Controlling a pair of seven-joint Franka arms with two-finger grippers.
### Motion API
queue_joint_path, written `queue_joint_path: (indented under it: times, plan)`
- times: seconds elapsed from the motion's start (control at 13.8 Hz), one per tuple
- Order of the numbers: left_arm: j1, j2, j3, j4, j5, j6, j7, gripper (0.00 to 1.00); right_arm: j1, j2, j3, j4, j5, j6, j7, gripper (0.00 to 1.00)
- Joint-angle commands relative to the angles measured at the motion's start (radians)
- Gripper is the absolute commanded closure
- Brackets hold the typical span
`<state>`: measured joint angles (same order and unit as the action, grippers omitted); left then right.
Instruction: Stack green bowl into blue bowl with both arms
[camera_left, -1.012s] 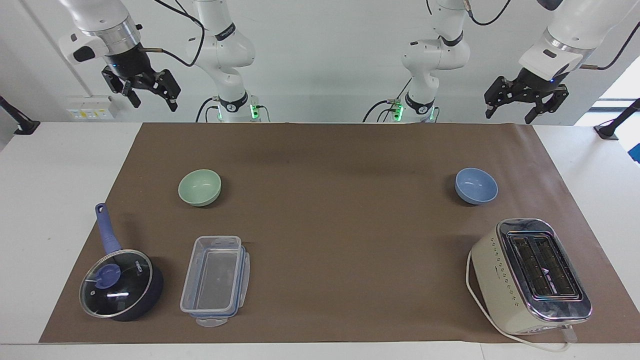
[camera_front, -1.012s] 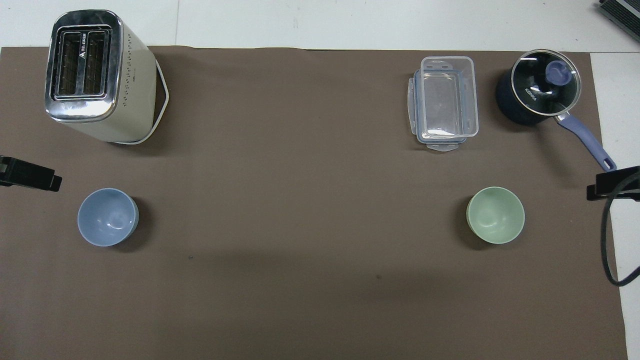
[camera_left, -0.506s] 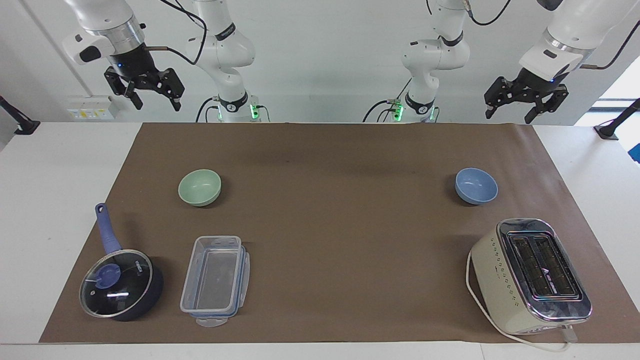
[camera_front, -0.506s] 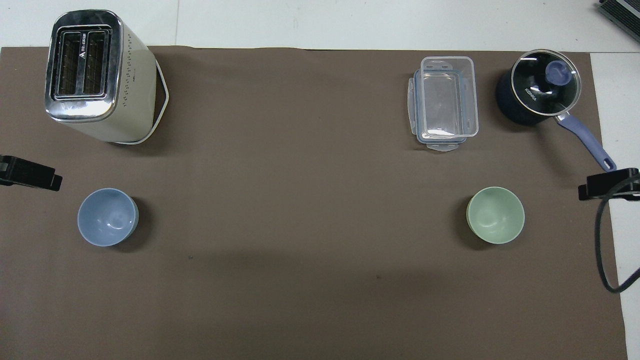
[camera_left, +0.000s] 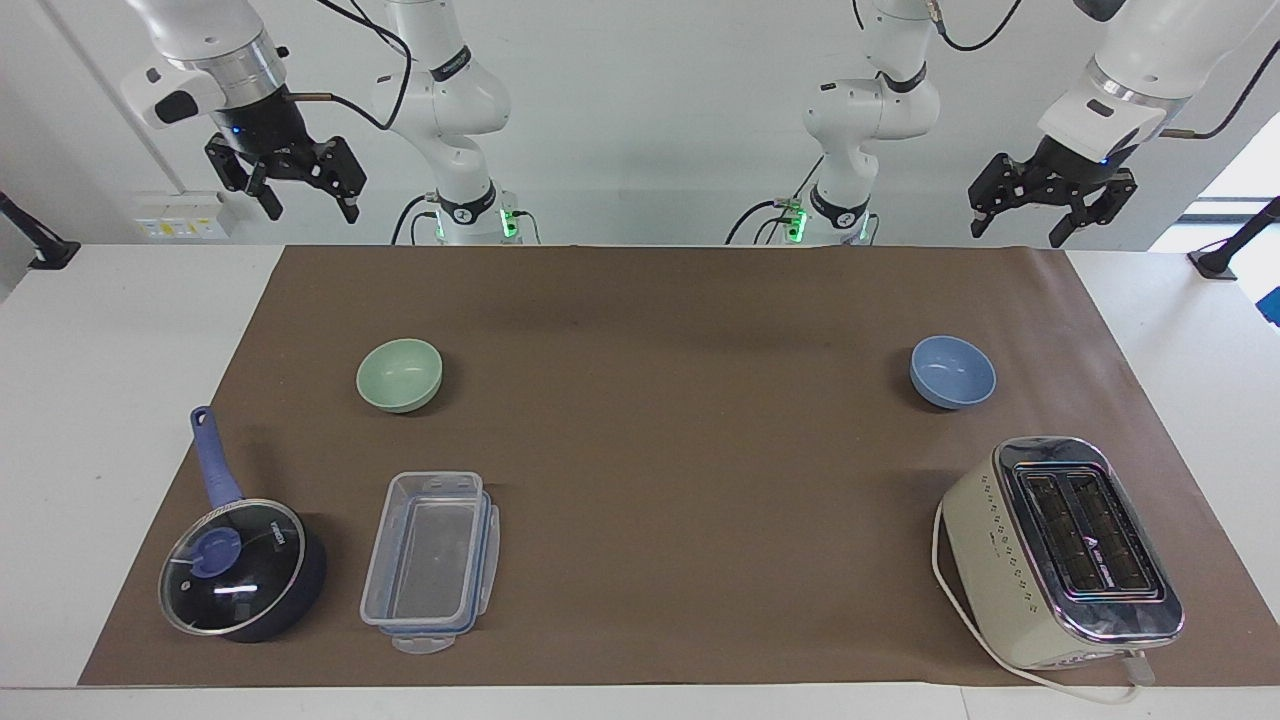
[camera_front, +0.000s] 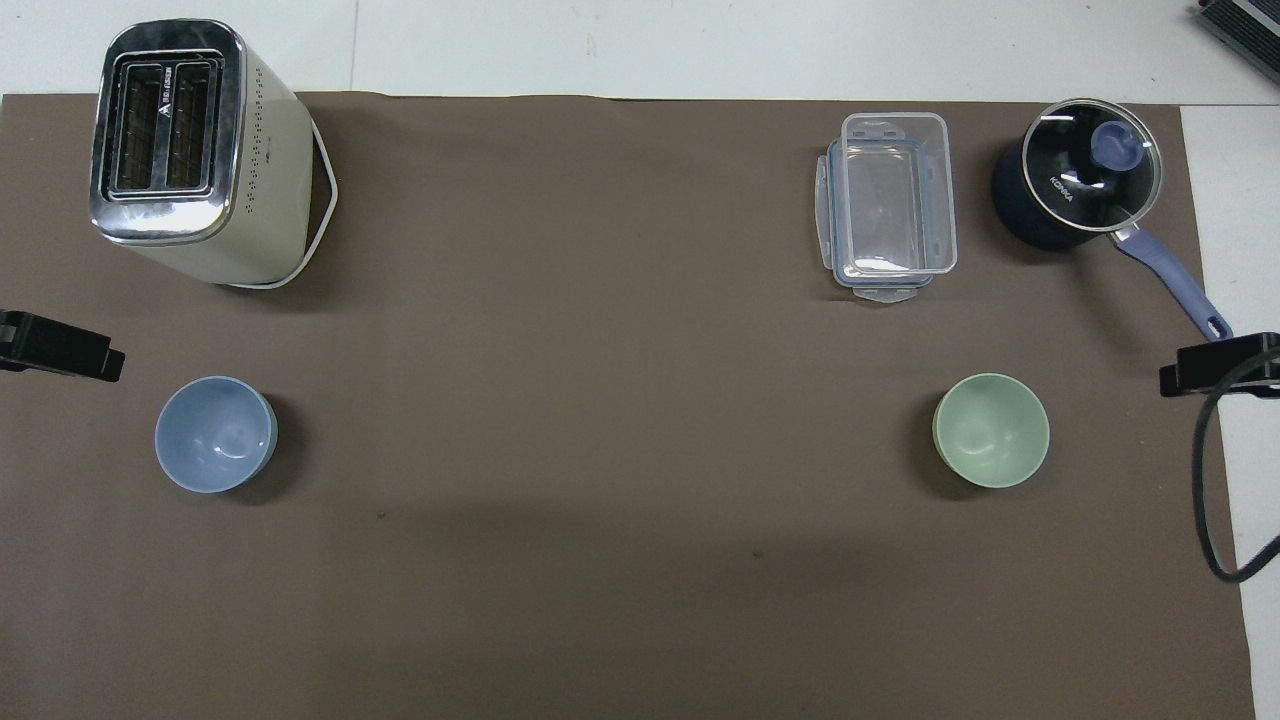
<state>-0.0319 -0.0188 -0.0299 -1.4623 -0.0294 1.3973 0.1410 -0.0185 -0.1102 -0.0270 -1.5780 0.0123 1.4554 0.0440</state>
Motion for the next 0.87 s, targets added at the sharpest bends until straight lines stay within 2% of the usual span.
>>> queue_joint_path:
  times: [0.0, 0.8]
  plan:
    - [0.003, -0.029, -0.007, -0.035, 0.005, 0.011, -0.009, 0.0, -0.009, -0.009, 0.002, -0.013, 0.012, 0.017, -0.027, 0.0]
    - [0.003, -0.029, -0.007, -0.035, -0.004, 0.011, -0.004, 0.0, -0.017, -0.011, 0.001, -0.013, 0.008, 0.011, -0.029, 0.0]
